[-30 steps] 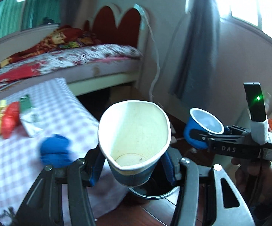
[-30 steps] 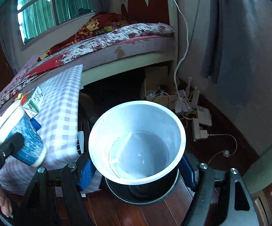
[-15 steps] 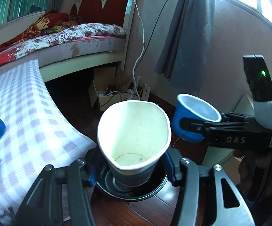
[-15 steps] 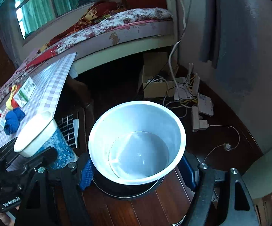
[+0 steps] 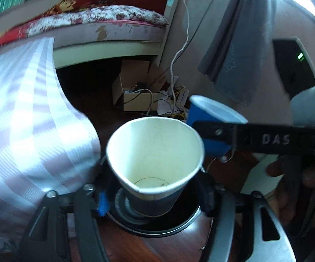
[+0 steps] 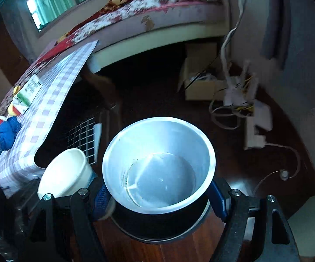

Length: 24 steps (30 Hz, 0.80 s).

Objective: Collect trash
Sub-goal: 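Carry both cups over the black bin and open both tools to drop them, then grasp the knotted blue cloth with the right tool while the left tool grasps the clear plastic bag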

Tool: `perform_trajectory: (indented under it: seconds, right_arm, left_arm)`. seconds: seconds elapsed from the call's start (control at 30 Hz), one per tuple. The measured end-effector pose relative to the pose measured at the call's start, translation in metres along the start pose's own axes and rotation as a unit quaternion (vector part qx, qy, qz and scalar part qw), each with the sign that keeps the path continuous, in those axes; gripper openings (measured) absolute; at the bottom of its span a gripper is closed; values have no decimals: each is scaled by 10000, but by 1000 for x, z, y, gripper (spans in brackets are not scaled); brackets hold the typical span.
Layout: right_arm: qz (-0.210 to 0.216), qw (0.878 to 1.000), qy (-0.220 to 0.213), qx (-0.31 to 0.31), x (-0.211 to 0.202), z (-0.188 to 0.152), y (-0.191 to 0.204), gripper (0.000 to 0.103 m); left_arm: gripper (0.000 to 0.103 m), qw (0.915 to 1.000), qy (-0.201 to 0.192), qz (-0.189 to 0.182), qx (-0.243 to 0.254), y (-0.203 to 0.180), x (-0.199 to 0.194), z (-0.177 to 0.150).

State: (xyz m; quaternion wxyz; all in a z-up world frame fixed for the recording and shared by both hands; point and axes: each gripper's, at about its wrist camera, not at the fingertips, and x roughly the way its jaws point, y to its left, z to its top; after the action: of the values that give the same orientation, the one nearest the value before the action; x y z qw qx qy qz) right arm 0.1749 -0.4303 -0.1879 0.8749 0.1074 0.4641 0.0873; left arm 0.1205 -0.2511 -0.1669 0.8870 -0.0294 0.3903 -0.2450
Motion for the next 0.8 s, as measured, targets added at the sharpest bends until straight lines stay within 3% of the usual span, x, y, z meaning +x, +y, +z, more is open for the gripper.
perform_trajectory:
  seconds: [0.07, 0.2, 0.47, 0.8]
  right_arm:
    - [-68, 9994, 24, 333, 5, -2, -13, 88]
    - [-206, 9978, -93, 631, -7, -7, -25, 94]
    - [-907, 9926, -431, 690, -39, -18, -25, 97]
    - [-1145, 9893, -683, 591, -62, -21, 6, 97]
  left_arm:
    - [93, 9999, 37, 24, -106, 1, 3, -4]
    - [99, 9997, 78, 217, 55, -2, -1, -7]
    - [100, 9989, -200, 403, 144, 7, -41, 1]
    - [100, 9964, -701, 415, 222, 13, -98, 18]
